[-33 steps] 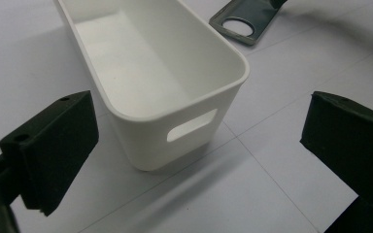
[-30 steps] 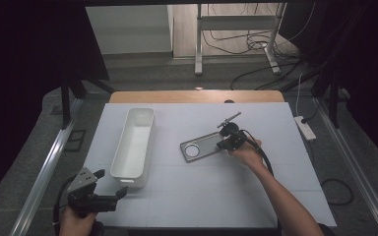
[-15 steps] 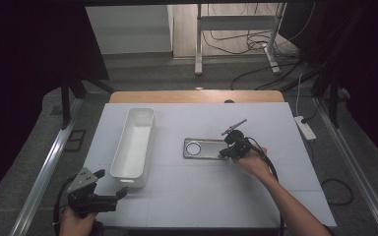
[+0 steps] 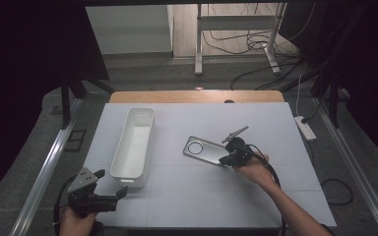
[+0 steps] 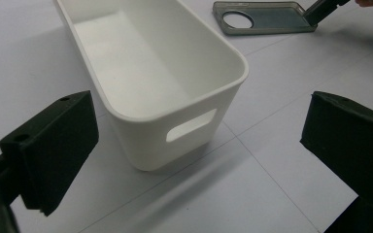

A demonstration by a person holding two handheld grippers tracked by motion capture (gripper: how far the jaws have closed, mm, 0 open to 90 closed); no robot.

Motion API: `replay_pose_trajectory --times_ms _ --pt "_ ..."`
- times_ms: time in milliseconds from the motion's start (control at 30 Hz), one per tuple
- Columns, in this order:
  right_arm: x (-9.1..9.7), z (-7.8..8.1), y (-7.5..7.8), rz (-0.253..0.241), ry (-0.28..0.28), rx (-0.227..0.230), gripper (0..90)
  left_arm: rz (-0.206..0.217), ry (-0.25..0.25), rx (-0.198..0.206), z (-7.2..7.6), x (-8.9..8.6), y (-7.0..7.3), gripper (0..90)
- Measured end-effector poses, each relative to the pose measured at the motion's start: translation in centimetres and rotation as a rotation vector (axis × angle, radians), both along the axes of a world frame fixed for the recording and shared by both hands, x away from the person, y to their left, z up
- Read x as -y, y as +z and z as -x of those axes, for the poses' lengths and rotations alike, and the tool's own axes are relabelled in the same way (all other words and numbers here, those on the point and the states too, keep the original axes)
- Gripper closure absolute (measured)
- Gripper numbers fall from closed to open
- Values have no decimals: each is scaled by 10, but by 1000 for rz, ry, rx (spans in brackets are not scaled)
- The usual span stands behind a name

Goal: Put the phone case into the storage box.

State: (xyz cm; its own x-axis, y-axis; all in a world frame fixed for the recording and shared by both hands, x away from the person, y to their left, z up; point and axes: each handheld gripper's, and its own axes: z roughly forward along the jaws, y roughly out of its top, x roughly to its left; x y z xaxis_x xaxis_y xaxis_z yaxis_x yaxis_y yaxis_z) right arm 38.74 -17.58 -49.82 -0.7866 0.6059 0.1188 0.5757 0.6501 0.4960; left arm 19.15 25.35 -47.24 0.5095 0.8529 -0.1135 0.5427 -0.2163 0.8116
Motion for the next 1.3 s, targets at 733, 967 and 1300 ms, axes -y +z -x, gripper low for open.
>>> replay_pose_trajectory --times_ms 733,967,1300 --pt "-18 10 -7 4 50 -35 898 0 -2 -3 0 0 0 9" --pt "-31 17 -10 0 98 -44 898 1 -1 -3 0 0 0 9" --pt "-39 21 -11 -5 126 -40 898 2 -1 -3 0 0 0 9"
